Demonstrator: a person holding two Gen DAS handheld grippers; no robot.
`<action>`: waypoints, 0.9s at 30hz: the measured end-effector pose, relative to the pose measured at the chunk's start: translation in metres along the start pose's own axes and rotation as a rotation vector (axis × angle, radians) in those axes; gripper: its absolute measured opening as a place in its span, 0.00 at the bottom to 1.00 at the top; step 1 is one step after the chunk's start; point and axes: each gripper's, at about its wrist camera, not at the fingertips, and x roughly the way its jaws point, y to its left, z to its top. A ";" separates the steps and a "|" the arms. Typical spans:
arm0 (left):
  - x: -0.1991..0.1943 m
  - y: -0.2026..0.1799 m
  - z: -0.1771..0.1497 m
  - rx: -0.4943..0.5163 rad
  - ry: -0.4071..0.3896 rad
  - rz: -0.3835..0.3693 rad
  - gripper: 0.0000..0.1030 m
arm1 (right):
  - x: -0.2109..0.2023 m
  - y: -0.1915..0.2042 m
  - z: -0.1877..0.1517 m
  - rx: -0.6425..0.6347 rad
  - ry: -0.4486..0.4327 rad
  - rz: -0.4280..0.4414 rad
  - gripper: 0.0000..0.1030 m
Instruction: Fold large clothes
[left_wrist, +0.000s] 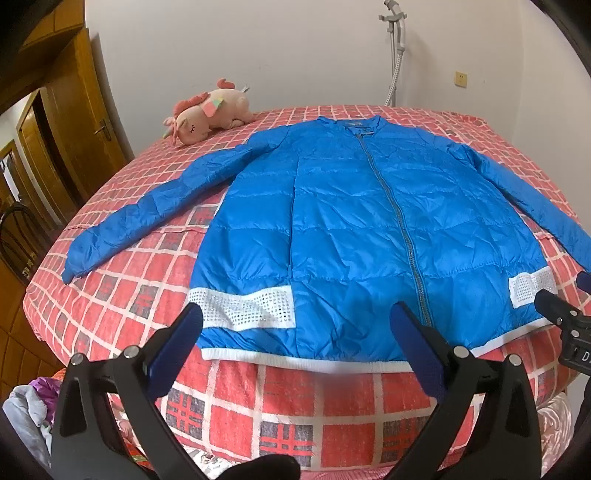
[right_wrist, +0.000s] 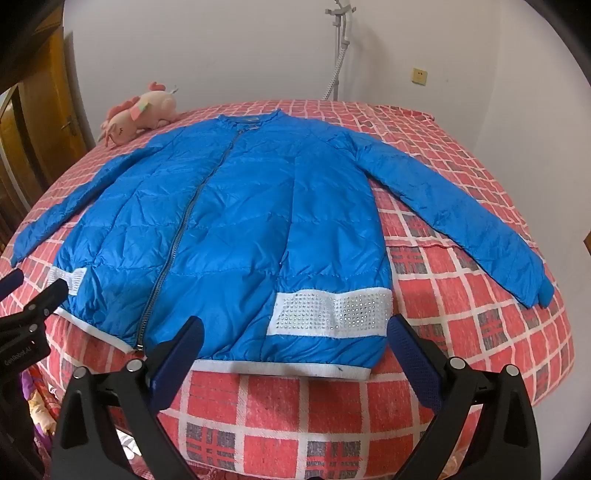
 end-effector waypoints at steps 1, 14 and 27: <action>0.000 0.000 0.000 0.000 0.000 0.001 0.97 | 0.000 0.000 0.000 0.000 0.001 0.000 0.96; 0.000 0.000 0.000 0.001 0.000 0.001 0.97 | 0.000 0.001 0.000 -0.003 -0.002 0.000 0.96; 0.000 0.000 0.004 0.003 -0.005 0.009 0.97 | 0.002 0.002 0.001 0.001 -0.001 -0.002 0.96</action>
